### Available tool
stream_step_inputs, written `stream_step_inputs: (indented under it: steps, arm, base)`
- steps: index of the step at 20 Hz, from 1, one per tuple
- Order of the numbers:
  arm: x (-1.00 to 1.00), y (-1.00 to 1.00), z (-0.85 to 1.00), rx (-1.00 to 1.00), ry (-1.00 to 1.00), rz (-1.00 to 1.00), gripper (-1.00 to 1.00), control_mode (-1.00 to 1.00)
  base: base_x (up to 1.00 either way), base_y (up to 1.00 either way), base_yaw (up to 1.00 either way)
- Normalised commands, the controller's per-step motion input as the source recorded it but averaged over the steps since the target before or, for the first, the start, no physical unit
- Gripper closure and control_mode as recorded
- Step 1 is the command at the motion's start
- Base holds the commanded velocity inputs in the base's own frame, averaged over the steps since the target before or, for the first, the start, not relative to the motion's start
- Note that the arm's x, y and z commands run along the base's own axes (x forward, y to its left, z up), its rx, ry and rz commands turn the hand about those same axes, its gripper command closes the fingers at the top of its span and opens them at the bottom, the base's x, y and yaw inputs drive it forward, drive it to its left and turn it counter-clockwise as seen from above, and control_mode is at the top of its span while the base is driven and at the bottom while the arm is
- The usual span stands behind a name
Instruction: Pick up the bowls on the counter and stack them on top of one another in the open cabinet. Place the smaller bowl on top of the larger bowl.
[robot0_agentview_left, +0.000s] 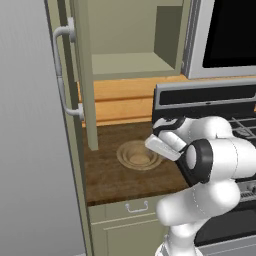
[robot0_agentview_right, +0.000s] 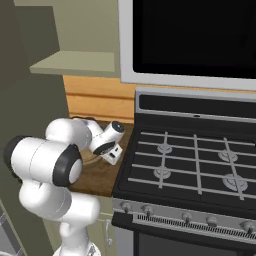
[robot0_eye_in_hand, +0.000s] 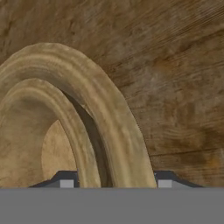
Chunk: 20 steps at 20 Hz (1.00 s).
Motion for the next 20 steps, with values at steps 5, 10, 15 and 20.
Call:
stream_step_inputs:
  steps: [5,10,15,20]
  arm:
    - [-0.30,0.00,0.61,0.05,-0.01,0.00,1.00,-1.00]
    - [-0.77,-0.13,1.00,0.04,-0.07,-0.01,1.00,-1.00]
    - [-0.63,-0.02,1.00,-0.01,-0.01,-0.07,1.00,-1.00]
    - [-0.53,0.00,1.00,-0.10,-0.11,-0.12,1.00,-1.00]
  base:
    - [0.00,0.00,0.00]
    - [0.00,0.00,0.00]
    - [0.00,0.00,0.00]
    - [0.00,0.00,0.00]
